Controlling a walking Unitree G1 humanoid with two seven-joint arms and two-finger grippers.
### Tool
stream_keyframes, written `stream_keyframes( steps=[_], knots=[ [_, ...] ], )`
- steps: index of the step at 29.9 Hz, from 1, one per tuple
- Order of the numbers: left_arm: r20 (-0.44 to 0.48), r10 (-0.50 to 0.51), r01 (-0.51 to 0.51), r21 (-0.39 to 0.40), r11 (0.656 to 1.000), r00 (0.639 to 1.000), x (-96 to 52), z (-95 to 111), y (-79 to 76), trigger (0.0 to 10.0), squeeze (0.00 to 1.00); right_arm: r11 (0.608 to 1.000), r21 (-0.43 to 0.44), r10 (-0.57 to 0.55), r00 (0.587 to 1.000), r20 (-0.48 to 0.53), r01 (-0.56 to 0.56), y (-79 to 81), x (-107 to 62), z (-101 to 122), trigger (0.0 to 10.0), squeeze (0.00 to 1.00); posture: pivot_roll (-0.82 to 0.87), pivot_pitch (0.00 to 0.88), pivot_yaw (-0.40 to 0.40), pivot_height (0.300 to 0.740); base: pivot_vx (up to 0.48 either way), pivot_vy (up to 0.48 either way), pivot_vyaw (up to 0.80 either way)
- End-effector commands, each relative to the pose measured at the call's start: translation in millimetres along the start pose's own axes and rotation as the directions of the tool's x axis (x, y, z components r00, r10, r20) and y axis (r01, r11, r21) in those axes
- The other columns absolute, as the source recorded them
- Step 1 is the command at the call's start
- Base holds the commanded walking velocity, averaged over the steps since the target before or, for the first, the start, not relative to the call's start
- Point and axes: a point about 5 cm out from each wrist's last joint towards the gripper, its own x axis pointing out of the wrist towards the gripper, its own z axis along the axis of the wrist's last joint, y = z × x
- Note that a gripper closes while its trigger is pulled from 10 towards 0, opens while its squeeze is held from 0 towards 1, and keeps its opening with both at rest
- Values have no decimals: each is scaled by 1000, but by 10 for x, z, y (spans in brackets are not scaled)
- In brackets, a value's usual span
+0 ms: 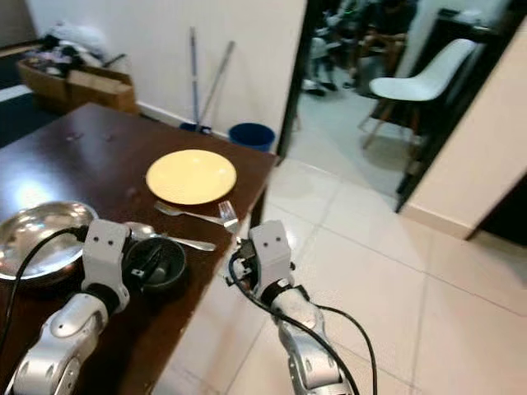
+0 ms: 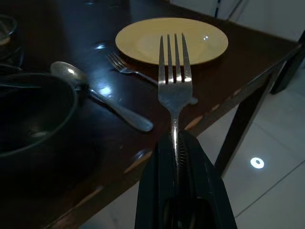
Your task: Setting the table
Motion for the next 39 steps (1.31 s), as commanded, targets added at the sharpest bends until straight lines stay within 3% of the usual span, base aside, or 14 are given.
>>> stream_keyframes(
  steps=[1,39],
  knots=[
    [-15,-4,4,7,1000,1000,-4,-35,-12,10000,0,1000,4,-10,1000,-6,10,-25,-21,-13,10000,0,-11,0,55,740,0,0,-775],
    [-15,-13,13,6,1000,1000,16,-29,-30,10000,0,1000,10,-17,1000,-3,17,-20,-7,-13,10000,0,-8,0,62,740,0,0,-775]
  ],
)
